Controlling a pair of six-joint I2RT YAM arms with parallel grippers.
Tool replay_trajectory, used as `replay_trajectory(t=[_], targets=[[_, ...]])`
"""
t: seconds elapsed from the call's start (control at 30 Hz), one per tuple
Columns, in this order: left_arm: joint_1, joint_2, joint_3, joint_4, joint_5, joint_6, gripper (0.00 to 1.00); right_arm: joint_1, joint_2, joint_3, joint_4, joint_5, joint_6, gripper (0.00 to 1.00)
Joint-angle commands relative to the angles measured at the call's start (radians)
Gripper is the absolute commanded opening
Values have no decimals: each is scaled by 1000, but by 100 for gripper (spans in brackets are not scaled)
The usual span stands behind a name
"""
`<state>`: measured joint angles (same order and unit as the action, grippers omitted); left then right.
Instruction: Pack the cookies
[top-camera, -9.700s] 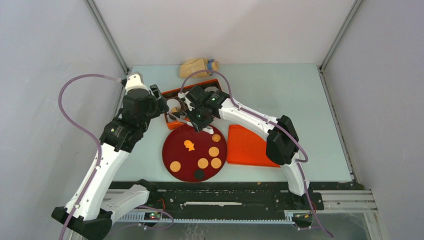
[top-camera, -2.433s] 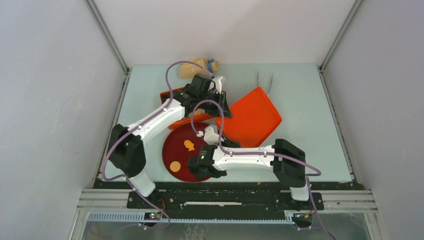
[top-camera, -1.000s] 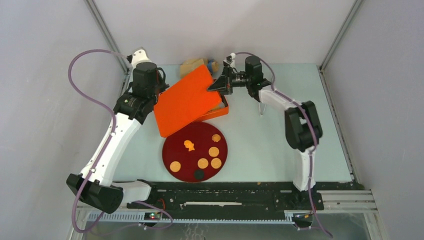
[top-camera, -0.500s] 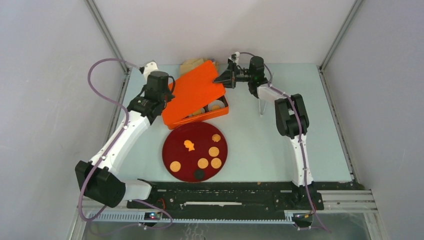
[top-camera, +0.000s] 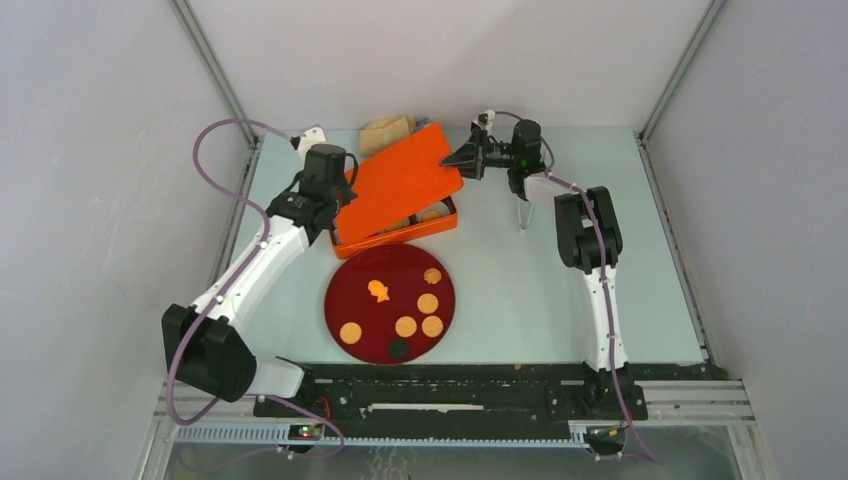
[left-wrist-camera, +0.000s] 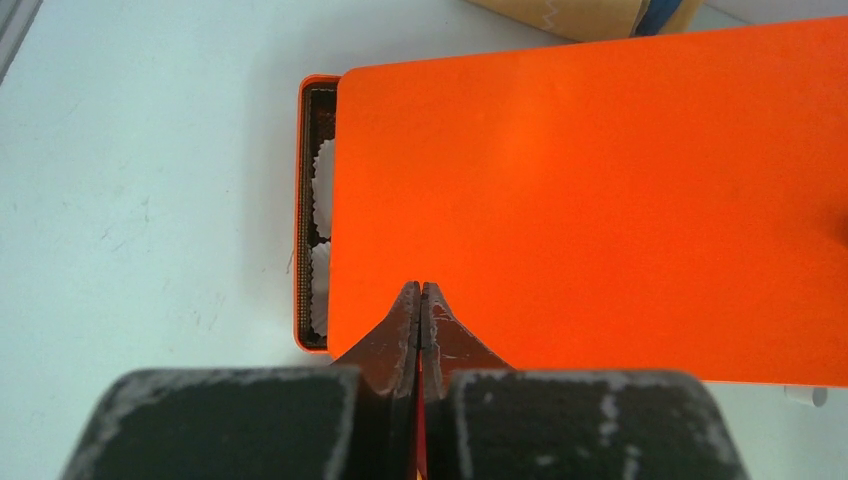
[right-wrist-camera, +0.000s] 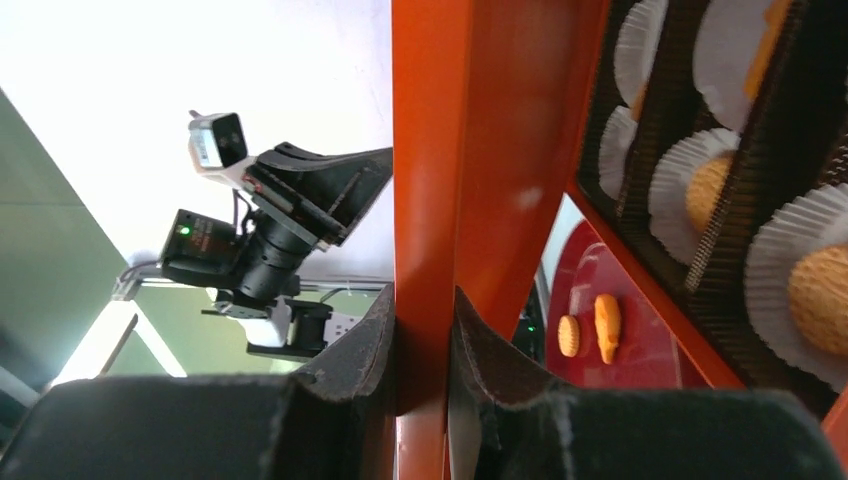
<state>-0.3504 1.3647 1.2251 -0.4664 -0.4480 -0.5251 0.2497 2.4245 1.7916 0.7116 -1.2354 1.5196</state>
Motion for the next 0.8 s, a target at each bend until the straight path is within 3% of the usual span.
replay_trajectory(t=[0.0, 0.1, 0.4, 0.77], targets=[[-2, -10, -15, 47, 11, -10, 0, 6, -26, 23, 325, 43, 224, 15], [-2, -12, -14, 47, 17, -8, 0, 13, -36, 32, 459, 67, 336, 15], [-2, -4, -17, 48, 22, -11, 0, 74, 37, 127, 184, 4, 157, 16], [-1, -10, -32, 46, 22, -14, 0, 82, 167, 182, 137, 0, 143, 15]])
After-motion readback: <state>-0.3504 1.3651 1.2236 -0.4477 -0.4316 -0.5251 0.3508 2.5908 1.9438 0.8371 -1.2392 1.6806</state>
